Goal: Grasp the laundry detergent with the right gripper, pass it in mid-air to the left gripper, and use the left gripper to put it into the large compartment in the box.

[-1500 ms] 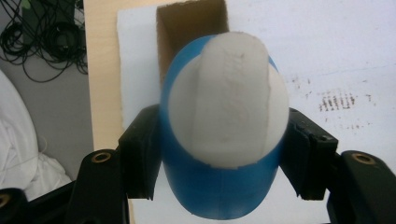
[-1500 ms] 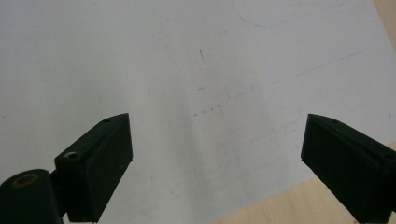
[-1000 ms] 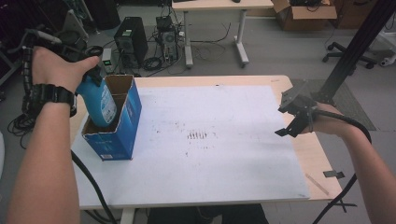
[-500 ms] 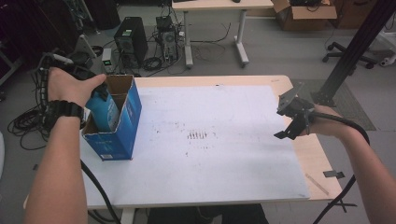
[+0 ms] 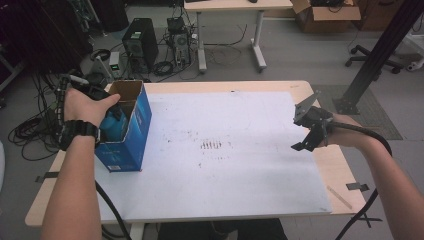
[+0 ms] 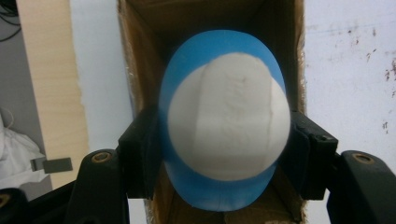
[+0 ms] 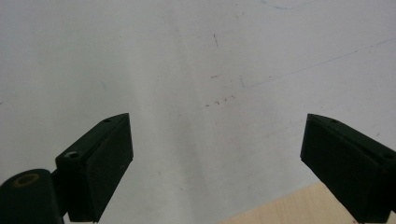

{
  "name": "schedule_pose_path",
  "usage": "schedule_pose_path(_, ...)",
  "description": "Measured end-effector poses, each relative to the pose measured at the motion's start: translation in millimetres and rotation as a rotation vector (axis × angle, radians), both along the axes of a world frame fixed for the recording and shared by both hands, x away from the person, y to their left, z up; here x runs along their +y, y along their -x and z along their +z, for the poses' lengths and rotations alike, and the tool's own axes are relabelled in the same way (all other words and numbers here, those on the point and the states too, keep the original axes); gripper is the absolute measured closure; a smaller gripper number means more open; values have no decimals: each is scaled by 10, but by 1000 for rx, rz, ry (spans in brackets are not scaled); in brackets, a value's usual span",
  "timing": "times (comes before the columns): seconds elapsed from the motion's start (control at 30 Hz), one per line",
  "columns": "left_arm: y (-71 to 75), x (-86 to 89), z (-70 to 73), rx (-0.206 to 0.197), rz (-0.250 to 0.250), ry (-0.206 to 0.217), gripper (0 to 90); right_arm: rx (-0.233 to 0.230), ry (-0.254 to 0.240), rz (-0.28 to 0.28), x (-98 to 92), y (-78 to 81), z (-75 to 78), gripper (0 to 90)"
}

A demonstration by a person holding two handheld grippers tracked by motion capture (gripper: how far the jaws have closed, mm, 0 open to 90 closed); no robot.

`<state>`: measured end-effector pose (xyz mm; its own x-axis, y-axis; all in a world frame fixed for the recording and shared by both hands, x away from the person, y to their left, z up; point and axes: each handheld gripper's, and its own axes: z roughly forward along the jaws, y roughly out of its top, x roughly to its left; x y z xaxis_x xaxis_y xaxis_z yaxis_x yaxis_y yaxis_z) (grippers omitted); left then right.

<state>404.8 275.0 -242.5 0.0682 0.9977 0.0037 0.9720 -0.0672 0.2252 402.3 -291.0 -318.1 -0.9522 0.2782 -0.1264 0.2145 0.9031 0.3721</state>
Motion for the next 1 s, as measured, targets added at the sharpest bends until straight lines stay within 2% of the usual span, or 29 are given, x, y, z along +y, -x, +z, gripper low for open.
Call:
schedule_pose_path(0.47, -7, -7, -191, 20, -2, -10, 380, 3, 3, 2, 0, 24, -19, 89)
schedule_pose_path(0.7, 0, -26, -242, 29, -2, -33, 379, 2, 3, 5, 11, 38, -11, 90)
schedule_pose_path(1.0, 8, -34, -284, 25, -6, -31, 379, 7, 5, 3, -3, 49, -35, 89)
